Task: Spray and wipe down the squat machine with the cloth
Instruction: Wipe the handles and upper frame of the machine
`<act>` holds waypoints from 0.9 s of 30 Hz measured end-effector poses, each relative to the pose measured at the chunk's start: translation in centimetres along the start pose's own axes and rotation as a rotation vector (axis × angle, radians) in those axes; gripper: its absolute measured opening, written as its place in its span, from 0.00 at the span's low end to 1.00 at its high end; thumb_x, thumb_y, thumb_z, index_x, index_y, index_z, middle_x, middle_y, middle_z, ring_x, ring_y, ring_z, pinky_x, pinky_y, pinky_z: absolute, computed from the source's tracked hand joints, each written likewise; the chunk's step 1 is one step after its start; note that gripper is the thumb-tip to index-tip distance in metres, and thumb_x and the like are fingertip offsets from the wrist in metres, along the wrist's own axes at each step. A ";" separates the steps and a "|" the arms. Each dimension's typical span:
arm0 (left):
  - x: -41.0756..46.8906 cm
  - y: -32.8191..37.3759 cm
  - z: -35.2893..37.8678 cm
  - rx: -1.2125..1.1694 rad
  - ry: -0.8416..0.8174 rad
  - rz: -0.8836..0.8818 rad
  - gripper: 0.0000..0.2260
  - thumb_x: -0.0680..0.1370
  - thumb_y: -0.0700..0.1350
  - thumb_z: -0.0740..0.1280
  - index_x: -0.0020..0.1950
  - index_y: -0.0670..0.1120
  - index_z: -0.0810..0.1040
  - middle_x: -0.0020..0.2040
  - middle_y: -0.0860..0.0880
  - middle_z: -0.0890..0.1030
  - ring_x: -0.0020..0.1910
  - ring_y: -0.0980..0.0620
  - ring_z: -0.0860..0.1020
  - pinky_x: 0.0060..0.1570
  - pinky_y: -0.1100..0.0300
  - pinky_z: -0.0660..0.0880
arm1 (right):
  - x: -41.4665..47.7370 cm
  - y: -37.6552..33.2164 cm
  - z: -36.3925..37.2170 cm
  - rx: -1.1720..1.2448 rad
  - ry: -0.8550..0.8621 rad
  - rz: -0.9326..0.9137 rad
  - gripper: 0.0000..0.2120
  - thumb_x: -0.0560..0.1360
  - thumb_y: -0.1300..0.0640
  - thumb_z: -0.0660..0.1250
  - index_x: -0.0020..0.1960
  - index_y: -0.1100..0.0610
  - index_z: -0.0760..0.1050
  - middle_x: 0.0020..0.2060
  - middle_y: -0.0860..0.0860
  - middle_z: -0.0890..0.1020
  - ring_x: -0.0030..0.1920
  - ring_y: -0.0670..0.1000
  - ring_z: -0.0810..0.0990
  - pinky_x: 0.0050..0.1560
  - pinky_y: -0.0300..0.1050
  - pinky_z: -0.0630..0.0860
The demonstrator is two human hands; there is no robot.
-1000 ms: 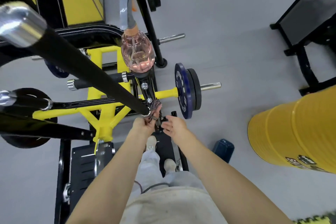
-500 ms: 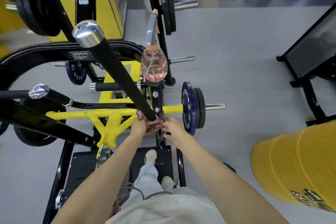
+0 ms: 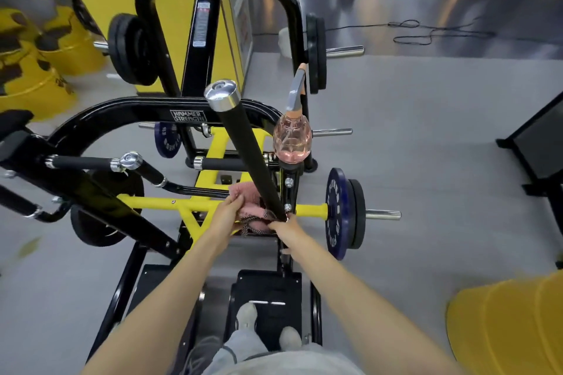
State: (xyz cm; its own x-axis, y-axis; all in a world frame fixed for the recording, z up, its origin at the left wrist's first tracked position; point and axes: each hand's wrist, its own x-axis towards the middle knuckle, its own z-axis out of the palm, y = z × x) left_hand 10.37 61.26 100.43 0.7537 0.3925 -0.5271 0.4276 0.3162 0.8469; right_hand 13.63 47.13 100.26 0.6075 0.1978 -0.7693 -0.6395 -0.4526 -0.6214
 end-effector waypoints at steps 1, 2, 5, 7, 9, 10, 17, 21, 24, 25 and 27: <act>-0.2 0.2 -0.2 0.021 0.019 0.017 0.07 0.83 0.44 0.58 0.55 0.49 0.76 0.47 0.46 0.81 0.47 0.46 0.79 0.52 0.49 0.75 | 0.1 -0.1 0.0 -0.099 0.011 0.037 0.27 0.75 0.55 0.64 0.71 0.57 0.60 0.58 0.56 0.72 0.55 0.56 0.73 0.53 0.50 0.74; -0.5 0.5 -0.4 0.025 0.028 0.029 0.07 0.83 0.44 0.57 0.54 0.49 0.75 0.44 0.46 0.80 0.41 0.48 0.78 0.43 0.53 0.76 | -0.3 -0.4 -0.2 -0.184 -0.020 0.096 0.25 0.76 0.55 0.63 0.71 0.59 0.61 0.56 0.57 0.72 0.52 0.56 0.74 0.51 0.49 0.74; -0.8 0.8 -1.5 0.239 -0.004 -0.018 0.07 0.83 0.44 0.58 0.53 0.43 0.74 0.33 0.46 0.76 0.26 0.52 0.73 0.25 0.62 0.66 | -1.0 -0.5 -0.6 -0.151 -0.233 0.232 0.24 0.78 0.56 0.63 0.71 0.59 0.62 0.61 0.60 0.74 0.54 0.55 0.79 0.55 0.49 0.77; -1.1 0.8 -2.1 0.339 -0.117 -0.123 0.09 0.82 0.44 0.59 0.55 0.41 0.75 0.38 0.45 0.78 0.33 0.50 0.75 0.31 0.60 0.69 | -1.3 -0.7 -0.4 0.012 -0.300 0.189 0.23 0.77 0.55 0.67 0.70 0.57 0.66 0.64 0.57 0.73 0.59 0.54 0.78 0.56 0.48 0.76; -2.0 1.0 -2.2 0.316 -0.263 -0.204 0.10 0.82 0.43 0.60 0.57 0.40 0.77 0.47 0.44 0.81 0.43 0.48 0.79 0.39 0.58 0.74 | -1.4 -0.8 0.1 0.099 -0.307 0.103 0.18 0.76 0.56 0.68 0.64 0.56 0.71 0.54 0.53 0.79 0.50 0.50 0.79 0.44 0.43 0.77; -2.3 1.0 -2.3 0.325 -0.320 -0.218 0.10 0.82 0.43 0.60 0.58 0.41 0.77 0.50 0.44 0.82 0.46 0.49 0.80 0.41 0.59 0.75 | -1.4 -0.9 0.4 0.138 -0.322 0.088 0.13 0.76 0.56 0.68 0.60 0.56 0.72 0.49 0.53 0.80 0.45 0.49 0.79 0.39 0.43 0.76; -2.2 1.6 -3.3 0.496 -0.473 -0.243 0.11 0.80 0.43 0.63 0.62 0.43 0.76 0.56 0.43 0.82 0.54 0.45 0.81 0.52 0.52 0.78 | -1.4 -0.7 1.5 0.228 -0.291 0.130 0.06 0.78 0.60 0.64 0.55 0.58 0.73 0.47 0.55 0.80 0.46 0.53 0.79 0.48 0.50 0.76; -2.3 4.1 -2.7 0.602 -0.592 -0.221 0.09 0.80 0.44 0.63 0.59 0.46 0.77 0.47 0.49 0.82 0.43 0.53 0.80 0.41 0.61 0.76 | -1.4 -1.2 1.2 0.276 -0.214 0.079 0.12 0.78 0.61 0.65 0.61 0.60 0.71 0.52 0.57 0.80 0.52 0.56 0.79 0.49 0.52 0.76; -1.9 7.1 -1.2 0.829 -0.674 -0.153 0.07 0.78 0.43 0.63 0.54 0.47 0.78 0.46 0.49 0.80 0.43 0.53 0.78 0.44 0.58 0.77 | -1.7 -1.7 0.1 0.292 -0.239 0.035 0.08 0.80 0.62 0.61 0.58 0.55 0.73 0.47 0.54 0.81 0.49 0.54 0.79 0.53 0.51 0.76; -1.6 8.2 -0.7 0.919 -0.695 -0.146 0.07 0.78 0.42 0.62 0.52 0.45 0.78 0.46 0.48 0.80 0.42 0.52 0.78 0.47 0.56 0.77 | -1.8 -1.9 -0.2 0.293 -0.257 0.033 0.09 0.80 0.62 0.60 0.56 0.53 0.75 0.46 0.53 0.81 0.47 0.52 0.79 0.51 0.49 0.76; -0.6 10.2 0.1 1.151 -0.689 -0.126 0.06 0.78 0.39 0.62 0.52 0.43 0.76 0.45 0.46 0.79 0.40 0.52 0.78 0.46 0.56 0.78 | -2.1 -2.1 -0.9 0.275 -0.263 0.039 0.10 0.80 0.63 0.59 0.54 0.52 0.77 0.45 0.52 0.81 0.44 0.51 0.79 0.48 0.47 0.76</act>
State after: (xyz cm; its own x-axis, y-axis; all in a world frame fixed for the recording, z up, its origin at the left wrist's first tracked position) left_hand 14.33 64.20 109.34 0.6284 -0.2030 -0.7509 0.4291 -0.7147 0.5524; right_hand 14.11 46.86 103.27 0.4618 0.4177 -0.7825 -0.7836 -0.2211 -0.5805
